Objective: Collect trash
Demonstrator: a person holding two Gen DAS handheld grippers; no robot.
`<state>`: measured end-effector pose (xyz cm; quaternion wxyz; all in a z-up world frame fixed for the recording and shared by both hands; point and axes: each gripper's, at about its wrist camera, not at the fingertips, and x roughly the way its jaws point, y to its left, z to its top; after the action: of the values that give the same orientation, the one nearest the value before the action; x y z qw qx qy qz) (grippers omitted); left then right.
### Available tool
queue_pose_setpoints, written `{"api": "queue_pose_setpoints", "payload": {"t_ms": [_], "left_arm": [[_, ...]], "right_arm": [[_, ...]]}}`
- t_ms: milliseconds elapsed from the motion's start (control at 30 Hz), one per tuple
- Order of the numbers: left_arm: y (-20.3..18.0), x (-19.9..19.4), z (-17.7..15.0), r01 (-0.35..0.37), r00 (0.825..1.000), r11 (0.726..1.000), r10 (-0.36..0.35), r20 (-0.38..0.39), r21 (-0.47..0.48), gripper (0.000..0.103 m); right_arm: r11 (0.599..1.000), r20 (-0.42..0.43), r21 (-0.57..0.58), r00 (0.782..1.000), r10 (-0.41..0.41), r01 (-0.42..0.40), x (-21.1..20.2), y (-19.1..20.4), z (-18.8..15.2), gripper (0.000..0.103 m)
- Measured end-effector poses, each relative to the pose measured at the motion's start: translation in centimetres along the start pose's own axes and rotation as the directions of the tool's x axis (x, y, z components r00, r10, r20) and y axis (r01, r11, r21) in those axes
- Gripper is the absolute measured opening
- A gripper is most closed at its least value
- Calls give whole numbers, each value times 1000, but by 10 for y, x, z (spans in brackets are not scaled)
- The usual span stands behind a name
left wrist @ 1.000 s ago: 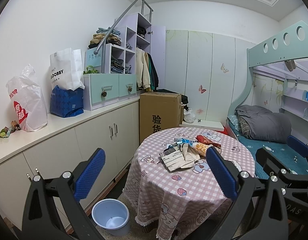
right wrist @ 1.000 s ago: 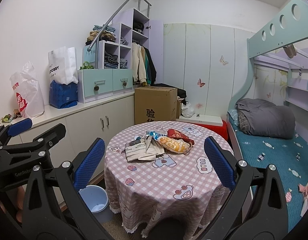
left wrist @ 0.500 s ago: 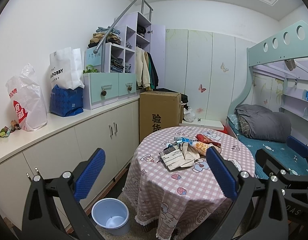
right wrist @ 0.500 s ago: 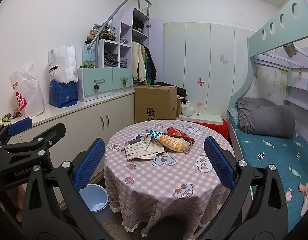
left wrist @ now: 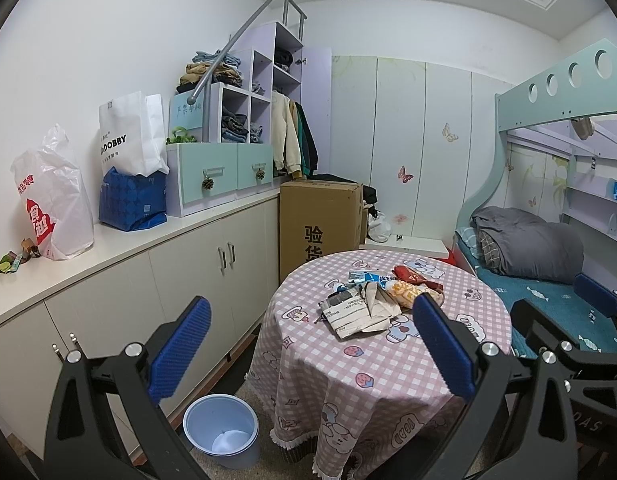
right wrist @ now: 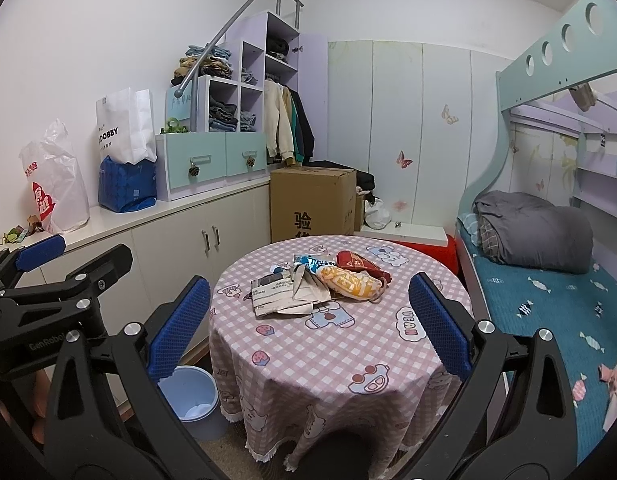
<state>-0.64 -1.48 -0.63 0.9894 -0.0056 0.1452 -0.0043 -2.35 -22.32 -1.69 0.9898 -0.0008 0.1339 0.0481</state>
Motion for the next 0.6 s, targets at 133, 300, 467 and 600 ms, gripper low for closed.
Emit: {"api": "queue_pose_setpoints", "payload": {"t_ms": [133,300,467,600], "left_arm": [[0,0,0,0,1000,1000,0,-1,0,99],[1,0,-3,0,1000,1000,0,-2,0,99],[3,5,-8,2,1000,1000,-2,-10,-1,99],[5,13,-12,0,1000,1000,0,-24,2,99]], "right_arm": [[1000,-1,0,1000,0,0,0,0,1,97],[1000,-2,0,1000,0,0,0,0,1,97],[1000,-3,-1,1000,1,-1,0,0,0,97],[1000,-15,8,1000,-1,2,3,-1,-1,97]]}}
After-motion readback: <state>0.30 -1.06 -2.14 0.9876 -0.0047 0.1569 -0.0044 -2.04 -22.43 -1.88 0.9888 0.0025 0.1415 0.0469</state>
